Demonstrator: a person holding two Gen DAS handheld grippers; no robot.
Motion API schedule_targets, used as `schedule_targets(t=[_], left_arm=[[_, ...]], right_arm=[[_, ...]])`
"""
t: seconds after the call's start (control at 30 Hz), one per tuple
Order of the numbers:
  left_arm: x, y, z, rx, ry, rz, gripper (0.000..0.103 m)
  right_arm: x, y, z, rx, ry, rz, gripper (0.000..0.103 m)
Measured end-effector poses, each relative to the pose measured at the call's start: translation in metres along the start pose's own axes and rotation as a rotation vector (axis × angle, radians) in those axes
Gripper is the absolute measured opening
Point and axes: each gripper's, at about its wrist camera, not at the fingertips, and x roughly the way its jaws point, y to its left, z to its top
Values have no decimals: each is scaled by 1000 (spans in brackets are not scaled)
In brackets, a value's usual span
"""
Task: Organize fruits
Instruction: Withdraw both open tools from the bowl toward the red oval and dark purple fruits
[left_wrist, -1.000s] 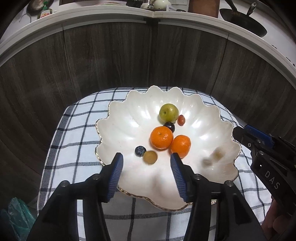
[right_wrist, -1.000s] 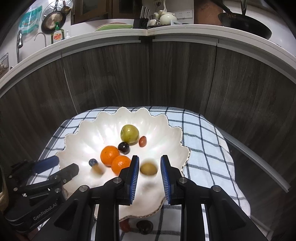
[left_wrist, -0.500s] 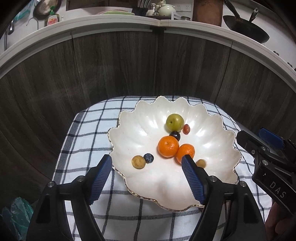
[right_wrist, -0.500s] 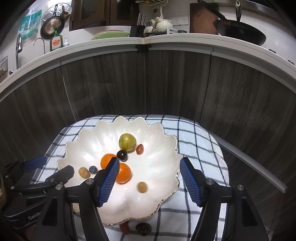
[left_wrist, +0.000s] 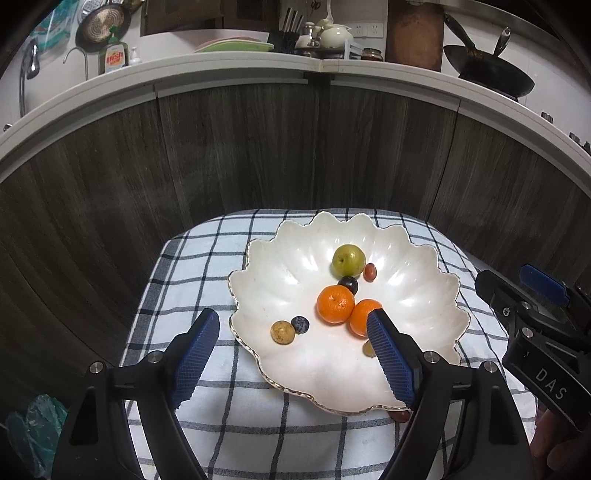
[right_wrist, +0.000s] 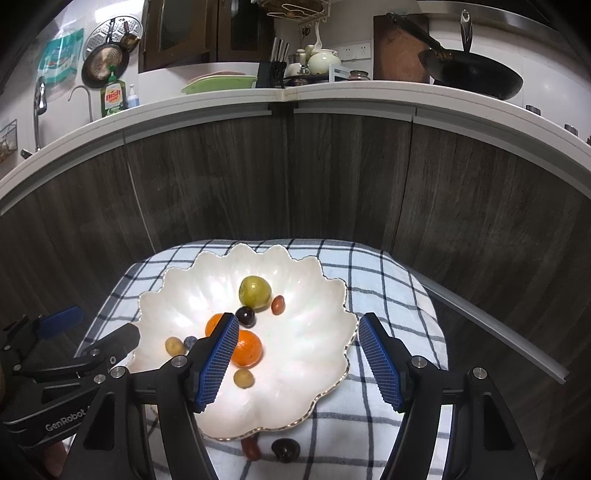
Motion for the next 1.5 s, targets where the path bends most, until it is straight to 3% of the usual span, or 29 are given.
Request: schedule_targets(t=[0.7,1.5], left_arm=[[-41,-18,-16,0,-43,-13,82],[-57,-48,-58,28,-24,-34,82]], right_arm=[[-42,-17,-12,10,-42,-8,69],[-60,-37,-50,-27,-17,24,68]])
